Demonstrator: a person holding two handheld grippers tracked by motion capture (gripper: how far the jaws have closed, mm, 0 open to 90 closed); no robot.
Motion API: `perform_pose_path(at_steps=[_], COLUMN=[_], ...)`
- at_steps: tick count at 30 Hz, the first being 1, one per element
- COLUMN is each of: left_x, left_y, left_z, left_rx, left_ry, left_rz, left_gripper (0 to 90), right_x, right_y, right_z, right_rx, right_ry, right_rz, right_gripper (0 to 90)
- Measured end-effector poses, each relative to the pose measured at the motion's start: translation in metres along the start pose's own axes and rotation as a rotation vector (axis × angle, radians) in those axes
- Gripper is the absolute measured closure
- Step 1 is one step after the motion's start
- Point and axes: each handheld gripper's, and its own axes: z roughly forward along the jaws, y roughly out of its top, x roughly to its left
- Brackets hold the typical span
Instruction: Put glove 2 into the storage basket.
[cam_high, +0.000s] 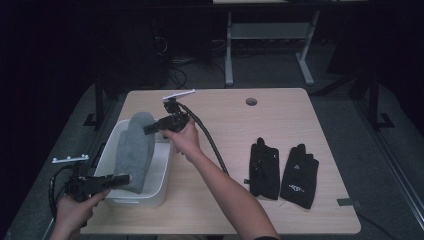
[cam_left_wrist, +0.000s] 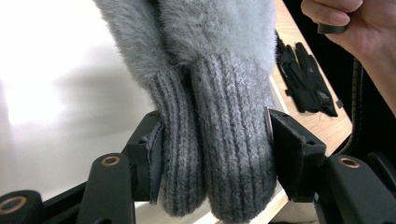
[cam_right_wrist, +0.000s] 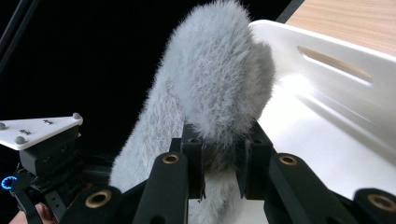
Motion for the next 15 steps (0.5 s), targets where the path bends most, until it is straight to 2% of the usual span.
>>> perform_pose_path(at_steps=[11, 15], left_x=[0.0033, 0.0042], left_y=[-0.0045, -0.0050], left_z=[0.0015, 0.0010], left_rx=[0.028, 0.037], left_ry=[0.011, -0.003], left_rz=[-0.014, -0.030], left_gripper=[40.3, 38.1], right_x=[-0.0048, -0.0056], right_y=[-0.0048, -0.0059], right_z=[0.0087, 0.0102], right_rx=[0.028, 0.035], right_ry=[-0.005, -0.002], right_rz=[0.003, -0.002], right_gripper=[75.2, 75.3])
